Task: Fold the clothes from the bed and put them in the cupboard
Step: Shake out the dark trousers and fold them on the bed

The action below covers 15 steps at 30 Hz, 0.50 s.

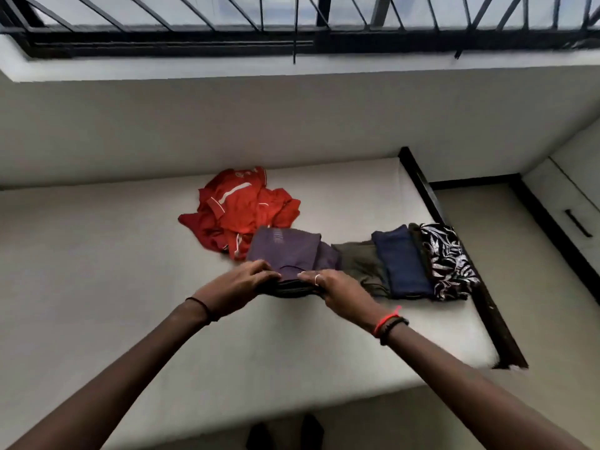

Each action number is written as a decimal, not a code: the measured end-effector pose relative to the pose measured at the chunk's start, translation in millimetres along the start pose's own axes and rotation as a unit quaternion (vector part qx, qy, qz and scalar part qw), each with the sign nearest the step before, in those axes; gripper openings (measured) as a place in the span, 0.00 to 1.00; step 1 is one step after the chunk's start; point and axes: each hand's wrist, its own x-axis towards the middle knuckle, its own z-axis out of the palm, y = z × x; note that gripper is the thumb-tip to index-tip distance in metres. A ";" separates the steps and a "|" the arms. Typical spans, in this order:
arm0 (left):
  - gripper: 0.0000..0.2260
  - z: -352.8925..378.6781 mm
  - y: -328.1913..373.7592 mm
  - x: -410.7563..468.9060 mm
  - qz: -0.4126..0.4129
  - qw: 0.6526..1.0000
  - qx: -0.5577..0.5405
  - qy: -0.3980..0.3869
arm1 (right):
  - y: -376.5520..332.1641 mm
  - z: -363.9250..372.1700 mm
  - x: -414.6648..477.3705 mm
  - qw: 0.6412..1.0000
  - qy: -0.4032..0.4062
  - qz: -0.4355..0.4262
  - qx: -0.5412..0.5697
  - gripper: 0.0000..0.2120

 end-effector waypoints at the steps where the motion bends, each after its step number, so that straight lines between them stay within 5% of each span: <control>1: 0.15 38.8 -4.3 -17.1 -0.012 1.000 -0.008 -0.006 | 9.9 43.2 -11.4 1.000 0.006 -0.006 -0.014 0.25; 6: 0.15 222.0 -6.5 -109.4 -0.074 0.995 0.004 -0.065 | 38.5 226.5 -72.6 0.996 -0.080 -0.012 -0.033 0.25; 9: 0.27 308.9 -1.6 -155.1 -0.133 0.982 -0.010 -0.136 | 46.8 310.4 -107.3 0.981 -0.174 0.021 -0.080 0.25; 12: 0.31 348.1 4.2 -172.9 -0.191 0.972 -0.044 -0.130 | 46.9 357.3 -133.3 0.977 -0.189 0.048 -0.082 0.26; 15: 0.22 343.7 2.9 -175.0 -0.191 0.972 -0.074 -0.112 | 46.5 373.3 -144.7 0.989 -0.123 0.060 -0.053 0.24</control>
